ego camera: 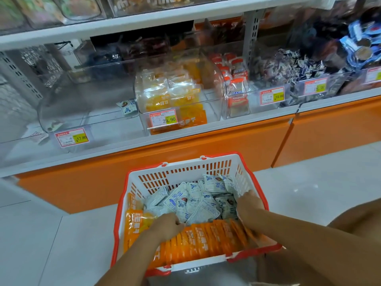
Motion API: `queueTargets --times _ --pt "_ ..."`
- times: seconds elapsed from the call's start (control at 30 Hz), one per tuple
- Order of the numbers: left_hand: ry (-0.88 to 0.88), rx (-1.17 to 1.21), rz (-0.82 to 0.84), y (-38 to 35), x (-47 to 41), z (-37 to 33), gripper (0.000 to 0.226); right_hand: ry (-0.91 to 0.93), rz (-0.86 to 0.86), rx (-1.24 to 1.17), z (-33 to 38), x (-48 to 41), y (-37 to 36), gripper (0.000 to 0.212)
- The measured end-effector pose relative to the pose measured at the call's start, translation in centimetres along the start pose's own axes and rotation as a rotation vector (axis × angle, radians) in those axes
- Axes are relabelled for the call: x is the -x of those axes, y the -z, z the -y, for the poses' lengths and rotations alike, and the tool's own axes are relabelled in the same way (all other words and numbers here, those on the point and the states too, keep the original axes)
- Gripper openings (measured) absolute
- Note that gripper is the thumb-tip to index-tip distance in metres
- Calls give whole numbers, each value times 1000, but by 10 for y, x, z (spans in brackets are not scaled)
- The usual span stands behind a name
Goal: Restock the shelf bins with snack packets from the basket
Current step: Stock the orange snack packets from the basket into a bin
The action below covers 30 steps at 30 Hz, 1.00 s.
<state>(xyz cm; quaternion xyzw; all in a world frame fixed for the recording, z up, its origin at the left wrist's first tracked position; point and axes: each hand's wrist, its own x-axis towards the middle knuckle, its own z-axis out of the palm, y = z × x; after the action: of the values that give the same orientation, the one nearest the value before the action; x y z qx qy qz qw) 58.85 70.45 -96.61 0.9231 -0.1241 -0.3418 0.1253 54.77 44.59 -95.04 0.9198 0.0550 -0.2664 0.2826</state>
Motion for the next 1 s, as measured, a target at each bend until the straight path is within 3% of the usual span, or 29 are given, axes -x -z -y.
queueTargets --times 0.17,0.4,0.7,1.0 --pt "10 19 8 1 -2 1 36 -22 39 98 4 -1 2 48" --pt "14 23 14 0 -4 1 37 -8 76 109 12 -3 1 39" --pt "25 29 36 0 -7 2 40 -28 121 103 15 -10 2 49" --pt "-24 76 73 9 -4 -13 41 -40 200 -249 6 -6 14 34"
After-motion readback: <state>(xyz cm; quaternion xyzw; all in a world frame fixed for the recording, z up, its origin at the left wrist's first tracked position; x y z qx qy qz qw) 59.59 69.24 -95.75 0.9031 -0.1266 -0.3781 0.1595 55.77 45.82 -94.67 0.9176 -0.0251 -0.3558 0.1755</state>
